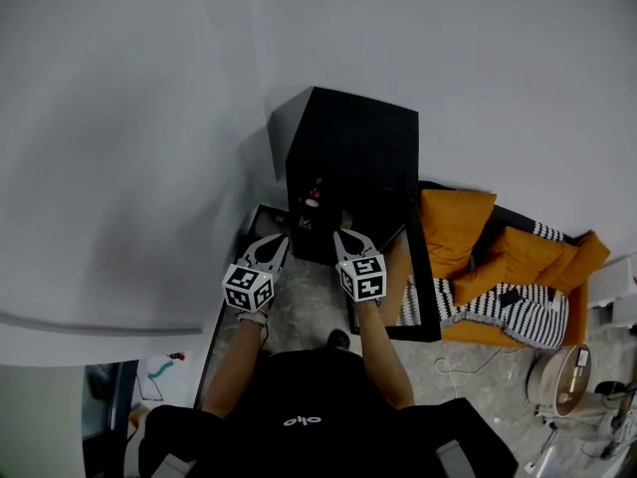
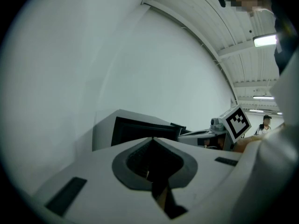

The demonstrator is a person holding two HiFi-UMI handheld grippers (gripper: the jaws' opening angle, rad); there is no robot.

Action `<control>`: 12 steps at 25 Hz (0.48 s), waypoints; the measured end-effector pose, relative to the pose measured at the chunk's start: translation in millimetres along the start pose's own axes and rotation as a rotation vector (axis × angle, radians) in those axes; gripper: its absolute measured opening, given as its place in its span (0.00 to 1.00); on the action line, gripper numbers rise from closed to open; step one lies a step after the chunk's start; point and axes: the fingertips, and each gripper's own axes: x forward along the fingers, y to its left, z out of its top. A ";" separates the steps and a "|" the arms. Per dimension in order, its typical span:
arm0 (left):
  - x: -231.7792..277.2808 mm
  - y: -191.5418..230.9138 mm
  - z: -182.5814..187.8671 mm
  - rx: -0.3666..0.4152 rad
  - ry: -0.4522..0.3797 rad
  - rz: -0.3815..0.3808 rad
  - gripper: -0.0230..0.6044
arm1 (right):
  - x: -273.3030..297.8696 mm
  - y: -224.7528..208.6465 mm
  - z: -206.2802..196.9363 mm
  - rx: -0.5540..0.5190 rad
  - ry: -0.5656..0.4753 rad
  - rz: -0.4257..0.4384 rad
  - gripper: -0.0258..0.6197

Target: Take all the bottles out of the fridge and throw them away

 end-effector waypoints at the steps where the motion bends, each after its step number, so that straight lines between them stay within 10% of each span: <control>1: -4.9 3.6 -1.1 -0.002 -0.001 -0.004 0.05 | 1.2 4.7 -2.6 0.000 0.005 -0.007 0.05; 12: -73.3 42.1 -10.8 0.016 0.025 -0.104 0.05 | -2.5 60.2 -39.8 0.048 0.043 -0.152 0.05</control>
